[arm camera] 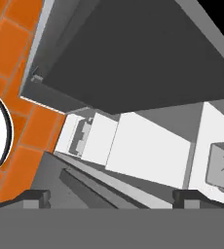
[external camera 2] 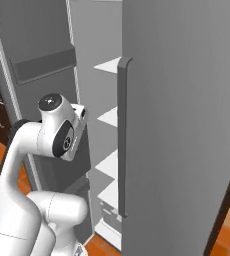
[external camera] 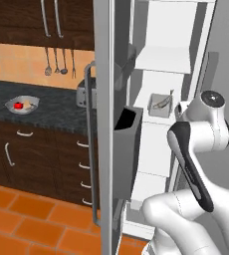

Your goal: Take the meat container that has the fish and place it on the second highest rack of the freezer. Then take the vegetable container that has the tomato and squash and place it on the highest rack of the freezer.

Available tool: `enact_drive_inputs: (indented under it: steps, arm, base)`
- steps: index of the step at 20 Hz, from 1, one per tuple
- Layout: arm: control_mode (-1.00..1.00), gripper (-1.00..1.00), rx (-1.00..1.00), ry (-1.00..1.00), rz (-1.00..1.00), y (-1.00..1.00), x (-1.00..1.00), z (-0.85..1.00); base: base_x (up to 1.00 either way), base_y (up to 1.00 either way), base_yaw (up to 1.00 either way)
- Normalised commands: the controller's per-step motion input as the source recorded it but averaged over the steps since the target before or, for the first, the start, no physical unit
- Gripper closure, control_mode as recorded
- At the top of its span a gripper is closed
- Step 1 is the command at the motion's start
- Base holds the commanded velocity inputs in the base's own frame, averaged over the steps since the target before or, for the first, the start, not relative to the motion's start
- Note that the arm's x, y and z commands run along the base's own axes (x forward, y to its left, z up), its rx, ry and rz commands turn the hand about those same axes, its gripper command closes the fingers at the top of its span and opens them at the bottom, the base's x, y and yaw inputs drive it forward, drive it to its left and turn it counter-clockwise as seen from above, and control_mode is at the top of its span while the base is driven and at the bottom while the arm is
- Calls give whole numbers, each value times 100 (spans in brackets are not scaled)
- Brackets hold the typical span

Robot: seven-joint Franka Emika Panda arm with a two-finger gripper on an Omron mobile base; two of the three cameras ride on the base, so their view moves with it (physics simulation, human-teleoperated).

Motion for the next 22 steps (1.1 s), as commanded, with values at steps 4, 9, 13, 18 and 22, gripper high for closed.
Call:
enact_drive_inputs:
  steps: [4, 9, 13, 18, 22]
  arm:
    - [100, -100, 0, 0, 0, 0, 0, 0]
    - [100, -100, 0, 0, 0, 0, 0, 0]
    - [100, -100, 0, 0, 0, 0, 0, 0]
    - [100, -100, 0, 0, 0, 0, 0, 0]
    - [100, -100, 0, 0, 0, 0, 0, 0]
  base:
    - [-97, -39, 27]
    - [-67, -48, 48]
    - [-29, -23, 71]
    - [-18, 0, 88]
    - [-1, 0, 86]
